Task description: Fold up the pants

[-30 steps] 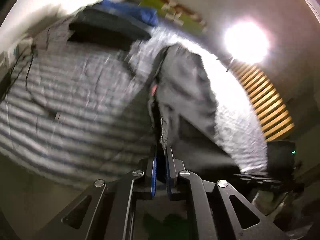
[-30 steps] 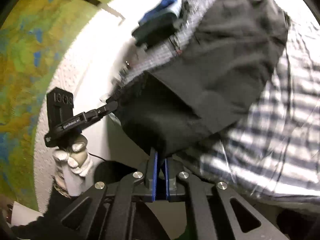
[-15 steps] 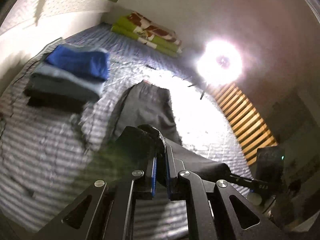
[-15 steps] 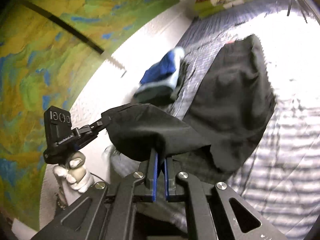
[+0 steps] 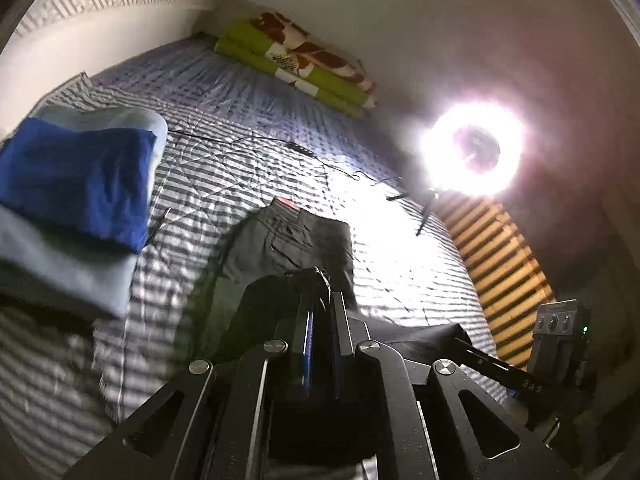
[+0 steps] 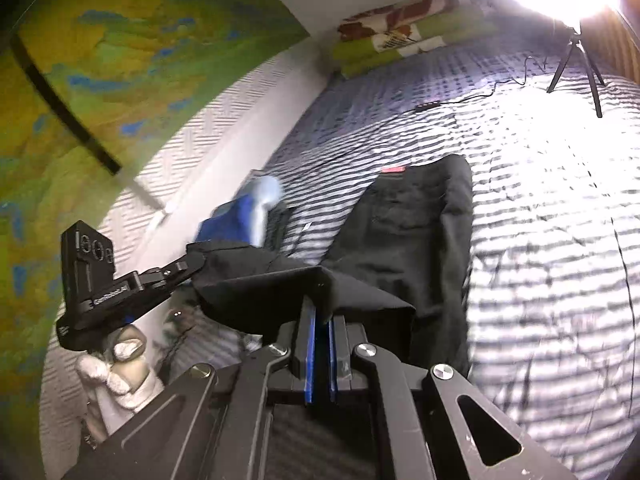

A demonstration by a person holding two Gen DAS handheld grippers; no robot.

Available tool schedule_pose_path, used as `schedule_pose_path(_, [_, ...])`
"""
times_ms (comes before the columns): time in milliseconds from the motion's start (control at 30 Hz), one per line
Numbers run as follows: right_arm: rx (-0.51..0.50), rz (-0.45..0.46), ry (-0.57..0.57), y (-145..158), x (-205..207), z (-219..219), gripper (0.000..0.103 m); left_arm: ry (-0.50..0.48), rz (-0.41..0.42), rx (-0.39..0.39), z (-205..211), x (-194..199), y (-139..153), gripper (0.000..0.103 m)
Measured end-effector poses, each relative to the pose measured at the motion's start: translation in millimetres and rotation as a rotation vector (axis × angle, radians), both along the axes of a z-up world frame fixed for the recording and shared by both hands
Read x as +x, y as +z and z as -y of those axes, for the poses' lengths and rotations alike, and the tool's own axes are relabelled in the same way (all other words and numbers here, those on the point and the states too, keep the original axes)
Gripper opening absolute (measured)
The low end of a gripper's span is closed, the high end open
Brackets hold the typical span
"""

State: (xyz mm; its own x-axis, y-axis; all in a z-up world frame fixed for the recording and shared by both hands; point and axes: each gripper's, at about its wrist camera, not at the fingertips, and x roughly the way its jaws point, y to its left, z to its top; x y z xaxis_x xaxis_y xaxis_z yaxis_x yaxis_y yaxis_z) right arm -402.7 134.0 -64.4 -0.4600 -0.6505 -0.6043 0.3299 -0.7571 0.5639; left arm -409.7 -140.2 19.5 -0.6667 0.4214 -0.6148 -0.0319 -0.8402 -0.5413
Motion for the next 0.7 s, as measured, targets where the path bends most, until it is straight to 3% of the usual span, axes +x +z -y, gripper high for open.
schedule_pose_path(267, [0.052, 0.083, -0.052, -58.1, -85.5, -1.4, 0.005, 0.014, 0.092, -0.006, 0.6, -94.7, -70.1, 0.007])
schedule_pose_path(600, [0.056, 0.170, -0.085, -107.0, -142.6, -11.5, 0.006, 0.037, 0.131, -0.043, -12.8, -149.6, -121.8, 0.008])
schedule_pose_path(667, [0.051, 0.211, -0.076, -112.7, -152.8, -13.2, 0.009, 0.074, 0.130, -0.047, -12.6, -153.8, -123.2, 0.018])
schedule_pose_path(700, [0.033, 0.238, -0.068, -114.4, -158.6, -16.4, 0.014, 0.086, 0.137, -0.043, -10.1, -154.8, -122.5, 0.035])
